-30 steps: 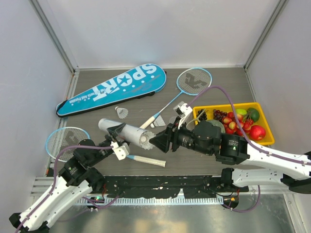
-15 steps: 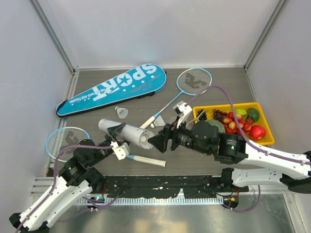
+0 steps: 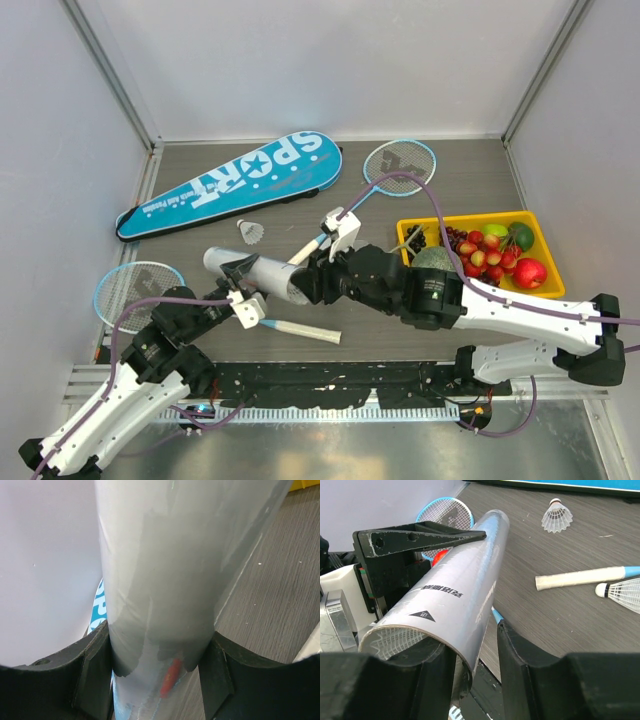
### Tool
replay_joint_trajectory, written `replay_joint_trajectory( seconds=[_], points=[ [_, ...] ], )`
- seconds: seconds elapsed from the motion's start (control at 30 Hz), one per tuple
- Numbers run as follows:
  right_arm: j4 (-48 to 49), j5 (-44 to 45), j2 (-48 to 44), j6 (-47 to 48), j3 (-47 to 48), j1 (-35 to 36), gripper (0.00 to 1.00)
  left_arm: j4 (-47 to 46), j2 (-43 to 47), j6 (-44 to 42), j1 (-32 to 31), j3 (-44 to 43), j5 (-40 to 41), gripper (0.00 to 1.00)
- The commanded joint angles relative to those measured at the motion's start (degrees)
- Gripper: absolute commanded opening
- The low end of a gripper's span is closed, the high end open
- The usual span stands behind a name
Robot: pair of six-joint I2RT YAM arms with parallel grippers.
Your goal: Pack up the badminton gear
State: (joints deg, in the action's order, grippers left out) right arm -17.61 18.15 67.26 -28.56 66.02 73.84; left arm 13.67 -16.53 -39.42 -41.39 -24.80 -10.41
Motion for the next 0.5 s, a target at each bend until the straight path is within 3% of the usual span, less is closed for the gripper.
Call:
replay_joint_trajectory(
  seconds=[0.0,0.07,0.3,0.47],
  points=[
    [2.49,5.05,-0.12,1.49,2.19,0.25,0.42,-5.06,0.1,0.13,0.08,-1.48,-1.45,0.0],
    [2.31,5.31,0.23,1.57,2.18,0.25,0.54,-5.06,0.19,0.13,0.08,-1.39,-1.45,0.0],
    [2.93,4.0,2.52,1.66,2.45,0.25,0.54,-4.97,-0.08,0.13,0.08,-1.48,-1.54,0.0],
    [1.87,4.17,4.28,1.66,3.94,0.25,0.64,-5.06,-0.08,0.13,0.08,-1.57,-1.45,0.0]
  ],
)
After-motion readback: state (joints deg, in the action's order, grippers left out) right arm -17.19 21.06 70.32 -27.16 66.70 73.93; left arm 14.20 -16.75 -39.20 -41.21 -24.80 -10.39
